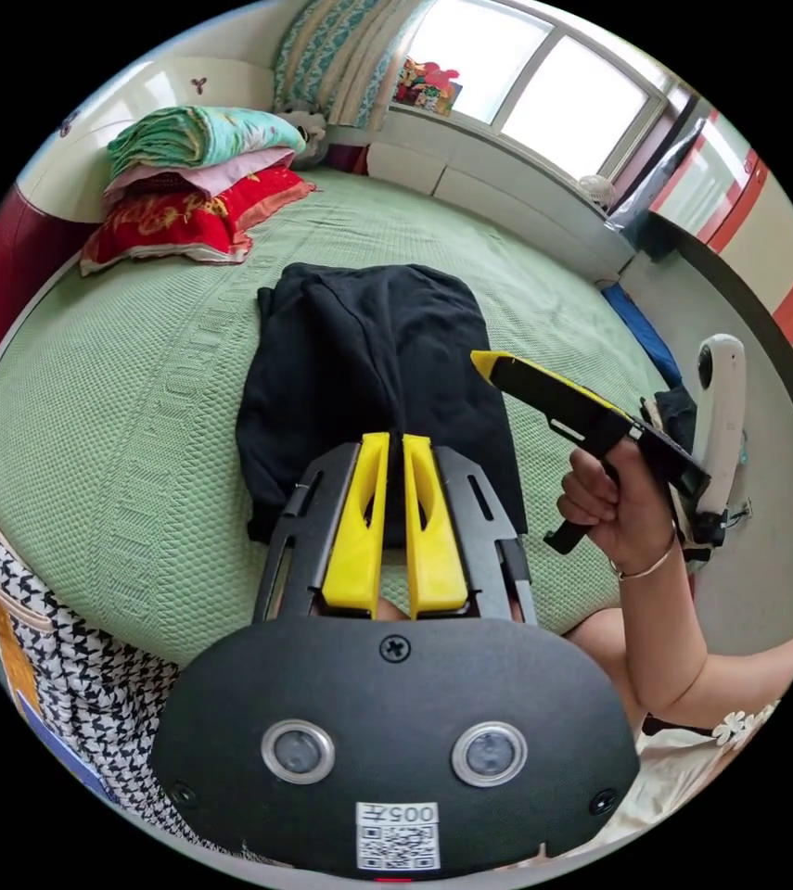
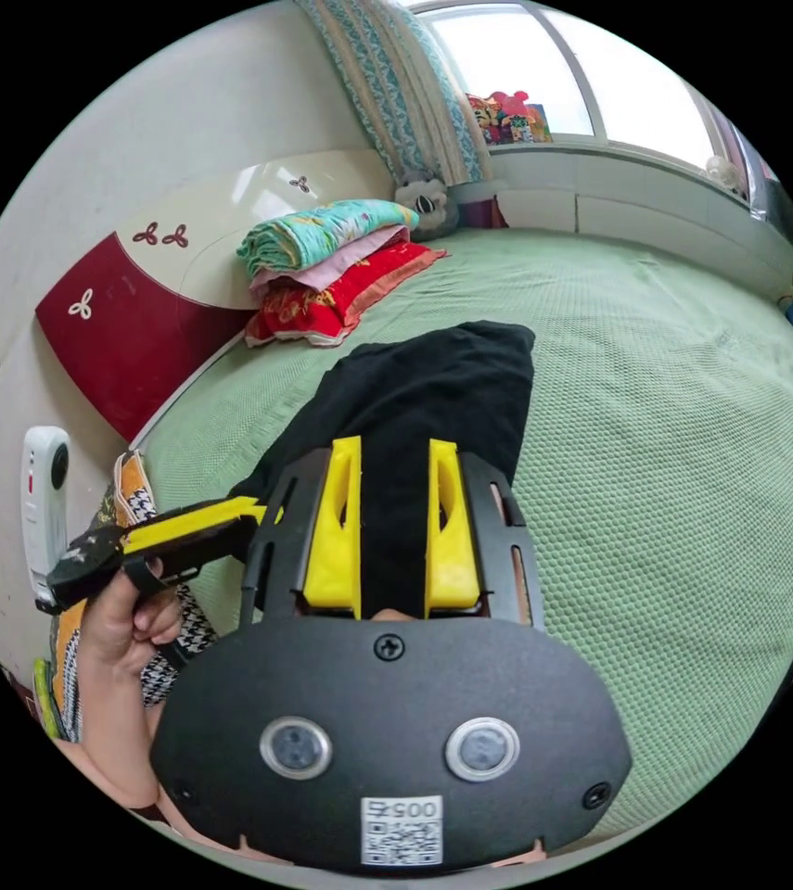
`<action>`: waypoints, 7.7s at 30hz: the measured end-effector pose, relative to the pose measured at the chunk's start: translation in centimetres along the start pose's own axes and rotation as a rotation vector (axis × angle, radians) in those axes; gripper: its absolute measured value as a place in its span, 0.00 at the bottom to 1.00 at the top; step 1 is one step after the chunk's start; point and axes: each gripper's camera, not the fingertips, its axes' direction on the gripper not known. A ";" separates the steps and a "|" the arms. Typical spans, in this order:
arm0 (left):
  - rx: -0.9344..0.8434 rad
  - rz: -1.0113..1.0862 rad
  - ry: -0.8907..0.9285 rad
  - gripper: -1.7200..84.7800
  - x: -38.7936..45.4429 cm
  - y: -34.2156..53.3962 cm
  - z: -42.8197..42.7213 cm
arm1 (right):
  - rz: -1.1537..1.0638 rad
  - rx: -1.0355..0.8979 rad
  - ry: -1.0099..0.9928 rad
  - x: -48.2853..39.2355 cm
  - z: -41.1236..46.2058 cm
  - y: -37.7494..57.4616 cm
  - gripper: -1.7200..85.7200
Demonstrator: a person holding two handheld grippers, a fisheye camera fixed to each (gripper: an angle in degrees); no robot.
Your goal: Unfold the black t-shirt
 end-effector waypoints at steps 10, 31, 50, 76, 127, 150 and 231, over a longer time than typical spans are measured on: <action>-0.043 0.108 -0.042 0.07 4.1 0.2 1.4 | -0.023 -0.113 -0.132 2.6 1.6 0.1 0.15; 0.129 -0.133 -0.199 0.03 -2.0 1.9 -3.1 | 0.091 -0.131 -0.154 10.5 3.4 1.1 0.06; 0.028 -0.132 -0.035 0.10 -2.2 -1.1 1.2 | -0.025 -0.065 -0.193 12.4 2.3 1.6 0.11; -0.021 0.219 0.137 0.02 9.2 -0.1 3.0 | 0.115 -0.122 -0.317 18.8 3.2 1.5 0.16; -0.033 0.139 -0.201 0.01 17.9 -1.2 4.4 | 0.267 0.143 0.194 25.7 -17.3 9.9 0.14; -0.088 0.012 -0.097 0.01 16.7 0.0 2.8 | 0.164 0.057 0.247 19.5 -19.7 13.7 0.01; -0.093 0.293 -0.235 0.19 24.2 -2.6 -1.5 | -0.149 -0.187 0.286 18.3 -30.3 15.1 0.15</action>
